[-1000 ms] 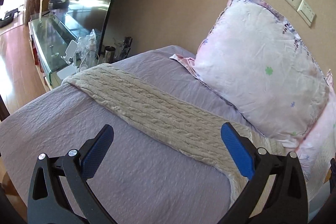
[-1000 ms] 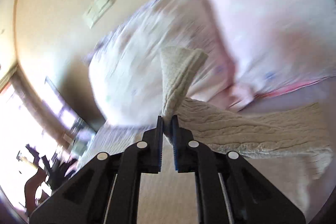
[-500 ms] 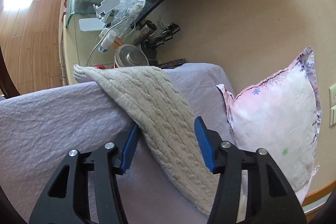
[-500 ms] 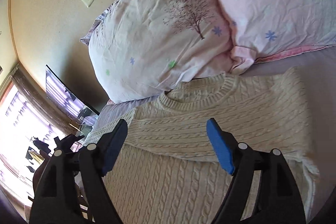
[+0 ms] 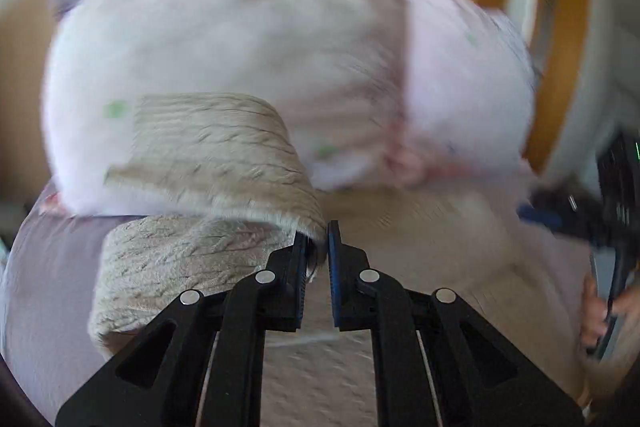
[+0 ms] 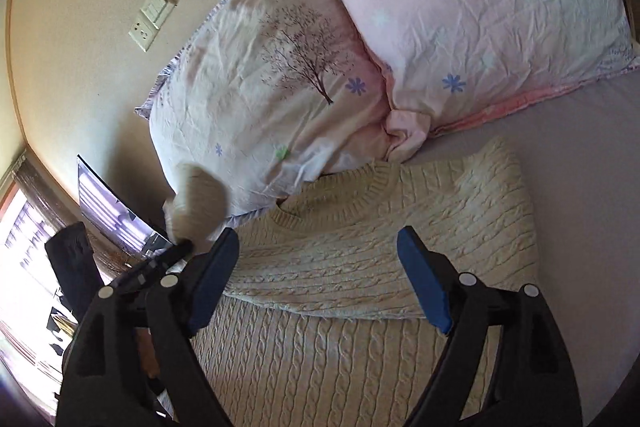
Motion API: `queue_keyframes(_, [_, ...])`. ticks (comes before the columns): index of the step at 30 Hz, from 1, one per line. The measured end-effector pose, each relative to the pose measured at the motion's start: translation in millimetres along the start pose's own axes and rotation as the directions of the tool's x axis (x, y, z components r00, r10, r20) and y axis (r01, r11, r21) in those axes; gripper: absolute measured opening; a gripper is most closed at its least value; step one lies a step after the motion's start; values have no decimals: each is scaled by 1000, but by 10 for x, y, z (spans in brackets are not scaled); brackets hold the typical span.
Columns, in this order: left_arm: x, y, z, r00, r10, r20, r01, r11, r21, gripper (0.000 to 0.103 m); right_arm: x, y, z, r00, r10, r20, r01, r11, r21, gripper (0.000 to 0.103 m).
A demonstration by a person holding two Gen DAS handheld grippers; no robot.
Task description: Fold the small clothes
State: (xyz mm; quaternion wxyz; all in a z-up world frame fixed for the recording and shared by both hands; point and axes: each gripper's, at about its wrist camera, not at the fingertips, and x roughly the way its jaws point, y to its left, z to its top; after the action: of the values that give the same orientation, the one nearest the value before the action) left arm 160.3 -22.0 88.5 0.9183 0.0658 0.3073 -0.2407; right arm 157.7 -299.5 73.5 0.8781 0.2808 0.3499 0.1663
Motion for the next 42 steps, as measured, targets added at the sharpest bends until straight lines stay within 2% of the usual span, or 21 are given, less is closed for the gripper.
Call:
queue_keyframes(3, [313, -698, -303, 989, -57, -134, 84, 976, 199, 10, 86, -278, -13, 998, -47, -48, 51, 996, 77, 79])
queue_keyframes(5, [215, -656, -435, 987, -81, -138, 106, 977, 183, 13, 84, -468, -9, 994, -86, -61, 93, 989, 119, 71])
queue_keyframes(6, [120, -540, -469, 988, -90, -128, 108, 984, 141, 25, 99, -546, -2, 992, -106, -71, 114, 984, 136, 67])
queue_keyframes(7, [-6, -372, -506, 990, -91, -107, 100, 992, 81, 46, 131, -617, 6, 990, -116, -84, 128, 980, 155, 65])
queue_keyframes(9, [-258, -8, -585, 996, -61, -63, 58, 998, -38, 61, 241, -727, 14, 985, -125, -118, 146, 970, 195, 57])
queue_keyframes(11, [-469, 347, -714, 997, -8, -74, -2, 991, -135, 61, 395, -789, 29, 982, -120, -148, 152, 963, 221, 51])
queue_keyframes(14, [-727, 751, -984, 992, 54, -114, -82, 962, -262, 65, 593, -824, 80, 978, -136, -156, 173, 950, 259, 51])
queue_keyframes(16, [-868, 931, -1187, 989, 58, -136, -101, 936, -337, 65, 688, -809, 124, 979, -155, -132, 184, 952, 244, 32])
queue_keyframes(17, [-915, 1014, -1282, 988, 48, -145, -99, 922, -373, 65, 727, -792, 143, 980, -151, -130, 178, 957, 227, 11])
queue_keyframes(20, [-999, 1105, -1517, 989, -18, -146, -51, 887, -458, 65, 512, -726, 145, 991, -126, -39, 132, 961, 243, 11])
queue_keyframes(23, [-1042, 1090, -1662, 989, -68, -131, -7, 867, -498, 65, 115, -693, 146, 973, -216, 74, 193, 950, 246, 11])
queue_keyframes(25, [-1030, 1055, -1722, 987, -103, -125, 24, 858, -513, 65, -42, -769, 97, 957, -284, 51, 261, 927, 270, 22])
queue_keyframes(27, [-1049, 996, -1769, 988, -111, -107, 41, 858, -513, 65, -151, -853, -32, 962, -274, -13, 267, 922, 282, 73])
queue_keyframes(28, [-1070, 975, -1793, 988, -119, -99, 52, 857, -513, 65, -243, -885, -127, 960, -279, -20, 273, 921, 279, 78])
queue_keyframes(30, [-1131, 964, -1865, 984, -163, -68, 101, 835, -541, 65, -453, -927, -361, 955, -292, -50, 295, 924, 243, 78])
queue_keyframes(32, [-1186, 961, -1964, 973, -228, -27, 171, 797, -579, 61, -634, -1045, -639, 966, -241, -95, 258, 929, 267, 75])
queue_keyframes(33, [-1211, 948, -2017, 967, -253, -11, 198, 780, -594, 55, -701, -1111, -796, 973, -194, -129, 224, 930, 293, 68])
queue_keyframes(34, [-1244, 923, -2071, 964, -267, -1, 213, 771, -600, 45, -797, -1127, -933, 983, -141, -122, 171, 939, 299, 65])
queue_keyframes(36, [-1328, 849, -2162, 958, -287, 16, 238, 764, -599, 37, -943, -1112, -1202, 986, -33, -164, 82, 949, 304, 49])
queue_keyframes(40, [-1450, 719, -2387, 929, -364, 61, 317, 703, -636, 32, -1161, -1009, -1666, 968, 111, -225, -52, 966, 253, 35])
queue_keyframes(42, [-1505, 661, -2472, 927, -368, 78, 329, 692, -642, 29, -1237, -946, -1809, 955, 149, -255, -92, 970, 224, 33])
